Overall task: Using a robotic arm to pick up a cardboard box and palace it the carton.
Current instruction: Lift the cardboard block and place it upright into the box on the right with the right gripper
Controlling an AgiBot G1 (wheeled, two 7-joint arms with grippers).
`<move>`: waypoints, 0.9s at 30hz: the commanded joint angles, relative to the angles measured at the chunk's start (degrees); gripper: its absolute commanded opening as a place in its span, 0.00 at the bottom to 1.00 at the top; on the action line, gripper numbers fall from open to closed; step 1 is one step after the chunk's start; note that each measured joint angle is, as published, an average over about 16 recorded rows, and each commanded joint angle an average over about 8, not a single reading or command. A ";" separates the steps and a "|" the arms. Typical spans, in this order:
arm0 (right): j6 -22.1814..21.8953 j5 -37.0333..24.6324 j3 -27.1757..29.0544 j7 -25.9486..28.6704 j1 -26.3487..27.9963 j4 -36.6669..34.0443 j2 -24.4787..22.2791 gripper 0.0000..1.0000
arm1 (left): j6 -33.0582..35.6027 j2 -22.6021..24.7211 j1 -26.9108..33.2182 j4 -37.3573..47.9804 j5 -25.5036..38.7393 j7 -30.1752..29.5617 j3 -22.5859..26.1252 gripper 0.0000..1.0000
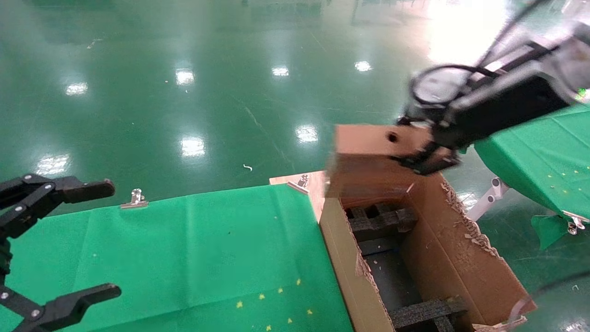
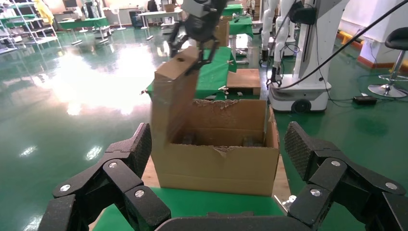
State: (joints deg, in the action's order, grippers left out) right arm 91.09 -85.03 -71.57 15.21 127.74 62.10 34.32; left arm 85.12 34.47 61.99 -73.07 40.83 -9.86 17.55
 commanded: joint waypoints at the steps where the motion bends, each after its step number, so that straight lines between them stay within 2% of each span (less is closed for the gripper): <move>1: 0.05 -0.15 -1.69 1.71 1.04 2.28 -3.17 0.00 | 0.00 0.00 0.00 0.00 0.00 0.00 0.00 1.00; 7: 0.01 -1.68 -6.74 5.99 3.55 8.50 -11.32 0.00 | -0.01 -0.01 0.00 0.00 -0.01 0.01 0.02 1.00; 11: -0.26 -1.41 -9.15 7.69 4.83 10.80 -14.81 0.00 | -0.01 -0.01 0.01 0.00 -0.02 0.01 0.03 1.00; 16: -0.71 0.38 -10.99 8.24 5.15 11.91 -16.66 0.00 | -0.02 -0.02 0.00 0.01 -0.03 0.02 0.03 1.00; 23: -1.25 1.00 -11.58 8.33 4.75 11.95 -16.70 0.00 | -0.03 -0.02 0.00 0.02 -0.04 0.03 0.04 1.00; 27: -3.76 0.70 -11.92 11.91 3.79 11.73 -16.99 0.00 | -0.02 -0.02 0.00 0.02 -0.05 0.03 0.04 1.00</move>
State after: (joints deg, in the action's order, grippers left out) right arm 86.13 -84.86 -83.91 29.86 130.73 74.62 16.96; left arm 85.10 34.45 61.99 -73.04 40.78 -9.83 17.60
